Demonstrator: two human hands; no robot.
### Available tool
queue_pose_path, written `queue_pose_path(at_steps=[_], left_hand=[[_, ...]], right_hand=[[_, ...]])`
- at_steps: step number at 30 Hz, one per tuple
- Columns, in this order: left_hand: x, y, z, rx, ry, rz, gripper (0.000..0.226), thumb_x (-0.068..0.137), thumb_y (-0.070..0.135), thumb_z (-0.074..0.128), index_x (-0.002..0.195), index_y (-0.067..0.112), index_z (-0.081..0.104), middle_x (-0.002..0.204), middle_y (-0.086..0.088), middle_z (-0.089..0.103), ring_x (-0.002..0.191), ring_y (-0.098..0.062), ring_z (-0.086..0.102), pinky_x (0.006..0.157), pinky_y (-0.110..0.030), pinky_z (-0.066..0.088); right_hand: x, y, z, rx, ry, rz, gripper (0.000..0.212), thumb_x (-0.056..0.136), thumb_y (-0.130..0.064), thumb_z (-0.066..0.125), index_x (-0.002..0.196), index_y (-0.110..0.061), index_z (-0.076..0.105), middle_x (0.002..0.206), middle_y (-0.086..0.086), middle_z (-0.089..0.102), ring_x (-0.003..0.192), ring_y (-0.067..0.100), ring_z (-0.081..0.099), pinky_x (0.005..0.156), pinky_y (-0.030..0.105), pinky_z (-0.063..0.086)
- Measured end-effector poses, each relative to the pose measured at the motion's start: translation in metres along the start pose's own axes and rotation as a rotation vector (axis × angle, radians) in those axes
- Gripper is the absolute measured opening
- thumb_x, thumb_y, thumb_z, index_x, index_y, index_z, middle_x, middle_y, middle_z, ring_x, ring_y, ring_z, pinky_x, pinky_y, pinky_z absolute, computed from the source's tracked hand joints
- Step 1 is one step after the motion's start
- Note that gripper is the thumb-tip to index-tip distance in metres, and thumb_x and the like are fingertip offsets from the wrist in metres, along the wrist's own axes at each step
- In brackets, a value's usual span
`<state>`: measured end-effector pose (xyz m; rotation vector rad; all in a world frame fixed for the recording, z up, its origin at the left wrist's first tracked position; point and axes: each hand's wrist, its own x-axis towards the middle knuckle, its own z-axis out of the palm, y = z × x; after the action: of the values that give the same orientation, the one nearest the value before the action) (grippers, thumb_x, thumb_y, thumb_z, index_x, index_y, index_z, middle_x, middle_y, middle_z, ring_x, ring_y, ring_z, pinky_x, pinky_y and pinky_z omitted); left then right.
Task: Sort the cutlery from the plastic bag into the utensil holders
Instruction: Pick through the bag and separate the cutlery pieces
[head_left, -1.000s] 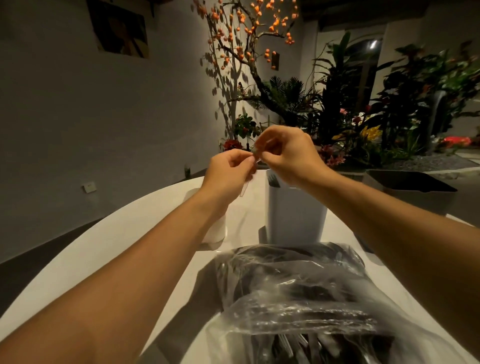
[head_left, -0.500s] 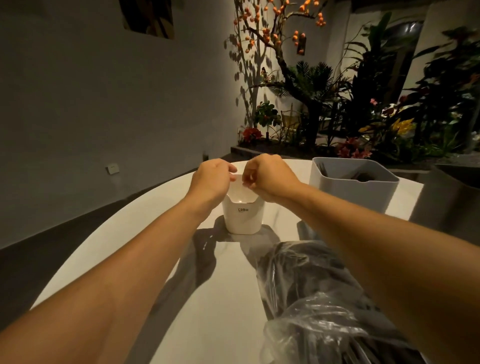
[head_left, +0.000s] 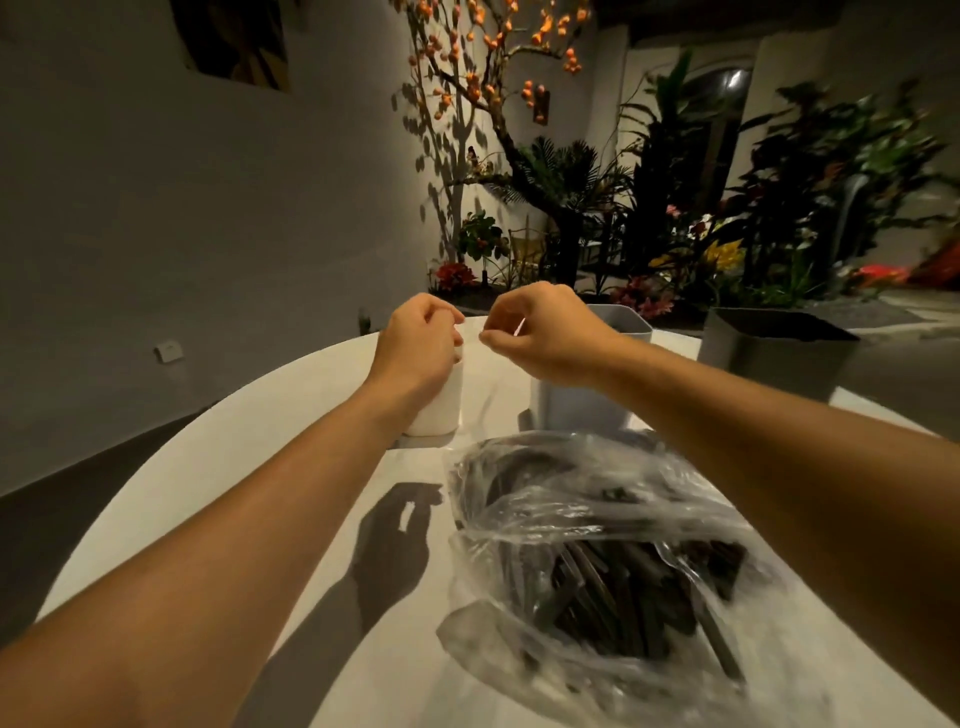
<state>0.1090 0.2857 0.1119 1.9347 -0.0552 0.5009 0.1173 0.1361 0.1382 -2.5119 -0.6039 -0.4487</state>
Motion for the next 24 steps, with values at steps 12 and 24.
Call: queue_pose_path(at_steps=[12,24], left_hand=[[-0.128,0.035,0.026,-0.030,-0.470,0.244,0.041,0.097,0.014,0.042,0.059,0.010,0.058,0.051,-0.010,0.054,0.047,-0.023,0.053,0.045,-0.031,0.043],[-0.150,0.004,0.046,0.548,-0.315,0.445,0.040,0.090,0.009,0.066,0.122,0.029,0.055,0.124,0.010,0.059,0.111,-0.014,0.056,0.094,-0.037,0.052]], right_hand=[[-0.142,-0.007,-0.071,0.210,-0.581,0.302,0.034,0.097,-0.009,0.045,0.077,0.005,0.069,0.067,0.015,0.070,0.054,0.023,0.066,0.050,0.025,0.053],[-0.186,0.045,-0.036,-0.395,-0.434,0.012,0.041,0.091,-0.014,0.064,0.131,-0.025,0.061,0.124,0.004,0.061,0.108,0.021,0.057,0.095,0.038,0.053]])
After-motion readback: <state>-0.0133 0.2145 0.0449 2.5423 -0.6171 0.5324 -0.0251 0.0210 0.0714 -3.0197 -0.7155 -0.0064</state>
